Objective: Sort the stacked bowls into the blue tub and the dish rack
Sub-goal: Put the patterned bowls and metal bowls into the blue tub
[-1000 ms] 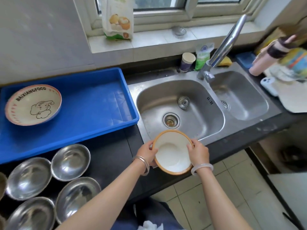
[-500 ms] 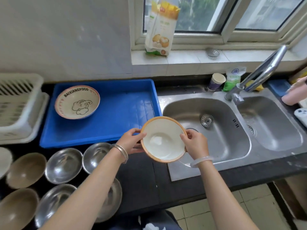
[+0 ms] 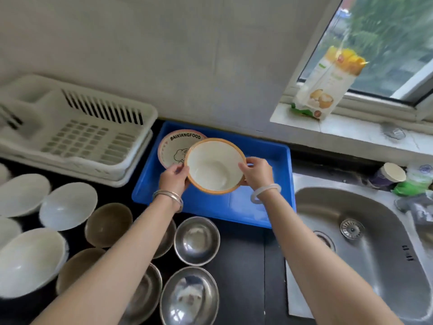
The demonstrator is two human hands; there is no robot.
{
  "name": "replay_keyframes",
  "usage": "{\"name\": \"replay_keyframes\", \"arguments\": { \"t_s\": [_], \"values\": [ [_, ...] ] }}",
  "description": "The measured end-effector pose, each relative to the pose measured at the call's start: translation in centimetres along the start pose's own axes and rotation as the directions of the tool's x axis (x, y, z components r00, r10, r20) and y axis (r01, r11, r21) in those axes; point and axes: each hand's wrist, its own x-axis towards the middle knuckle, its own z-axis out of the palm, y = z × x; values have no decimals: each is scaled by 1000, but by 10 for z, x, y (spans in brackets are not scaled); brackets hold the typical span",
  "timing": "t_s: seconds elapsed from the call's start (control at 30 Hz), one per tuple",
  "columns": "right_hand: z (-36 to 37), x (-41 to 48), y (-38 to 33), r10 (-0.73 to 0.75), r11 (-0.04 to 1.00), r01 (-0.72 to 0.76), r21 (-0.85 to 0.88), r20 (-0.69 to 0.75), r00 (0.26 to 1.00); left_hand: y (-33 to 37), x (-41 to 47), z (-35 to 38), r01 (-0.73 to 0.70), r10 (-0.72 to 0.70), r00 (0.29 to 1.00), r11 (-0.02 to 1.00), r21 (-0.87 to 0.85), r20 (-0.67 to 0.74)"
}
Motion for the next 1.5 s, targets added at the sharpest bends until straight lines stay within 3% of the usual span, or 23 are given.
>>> {"name": "replay_keyframes", "arguments": {
  "t_s": [0.27, 0.47, 0.57, 0.9, 1.07, 1.3, 1.5],
  "values": [
    [57, 61, -55, 4, 994, 5, -107, 79, 997, 25, 74, -21, -47, 61, 987, 995, 92, -149],
    [87, 84, -54, 27, 994, -25, -108, 16, 1000, 17, 109, -27, -12, 54, 974, 982, 190, -220],
    [99, 91, -49, 34, 993, -34, -117, 2, 999, 11, 119, -31, 1, 62, 971, 965, 263, -231],
    [115, 98, -34, 50, 989, -46, -138, 22, 999, 0, 134, -38, 24, 34, 980, 959, 284, -198],
    [116, 96, -28, 31, 992, -30, -120, 8, 999, -1, 133, -35, -8, 107, 966, 923, 386, -236],
    [110, 84, -32, -5, 990, 10, -142, 32, 999, -4, 123, -34, -54, 128, 969, 944, 324, -212],
    [88, 53, -25, -55, 995, 61, -83, 71, 996, -11, 93, -45, 2, 25, 992, 975, 221, -123]
  ]
}}
